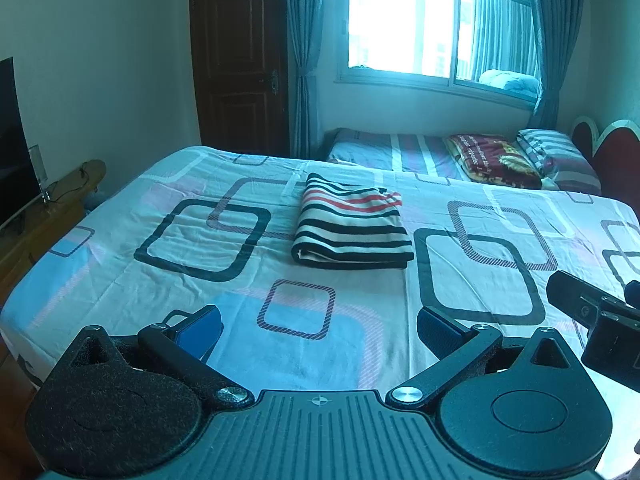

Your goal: Fold small clothes

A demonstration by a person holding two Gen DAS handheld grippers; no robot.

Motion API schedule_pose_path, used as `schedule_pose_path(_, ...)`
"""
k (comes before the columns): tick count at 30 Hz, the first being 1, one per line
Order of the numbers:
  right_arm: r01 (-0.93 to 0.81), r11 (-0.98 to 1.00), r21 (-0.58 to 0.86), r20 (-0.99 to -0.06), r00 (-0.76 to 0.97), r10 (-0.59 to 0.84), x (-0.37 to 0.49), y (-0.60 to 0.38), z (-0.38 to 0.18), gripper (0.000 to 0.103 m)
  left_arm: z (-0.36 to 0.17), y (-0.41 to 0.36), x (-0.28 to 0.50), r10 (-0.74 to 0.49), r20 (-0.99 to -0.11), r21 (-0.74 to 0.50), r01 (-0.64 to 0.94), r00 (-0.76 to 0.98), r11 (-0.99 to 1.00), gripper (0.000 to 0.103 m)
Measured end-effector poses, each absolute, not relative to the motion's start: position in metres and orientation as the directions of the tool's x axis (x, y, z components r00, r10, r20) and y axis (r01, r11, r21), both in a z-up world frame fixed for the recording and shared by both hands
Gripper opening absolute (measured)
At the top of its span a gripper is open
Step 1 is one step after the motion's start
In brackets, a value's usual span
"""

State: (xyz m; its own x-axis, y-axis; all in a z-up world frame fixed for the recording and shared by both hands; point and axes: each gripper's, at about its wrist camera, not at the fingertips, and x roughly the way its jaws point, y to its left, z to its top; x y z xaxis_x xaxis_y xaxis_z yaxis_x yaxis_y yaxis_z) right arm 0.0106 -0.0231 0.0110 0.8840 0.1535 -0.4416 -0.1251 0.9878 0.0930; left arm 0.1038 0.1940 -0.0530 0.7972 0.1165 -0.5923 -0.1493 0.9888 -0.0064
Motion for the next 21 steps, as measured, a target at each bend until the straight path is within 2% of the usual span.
schedule_pose_path(21,-0.132,0.988,0.085,-0.454,0.877,0.157,0.0159,-0.0151,0.0062,0.102,-0.0579,0.1964,0.1083,0.115,-0.602,-0.008,-0.151,0.791,0.989,0.103)
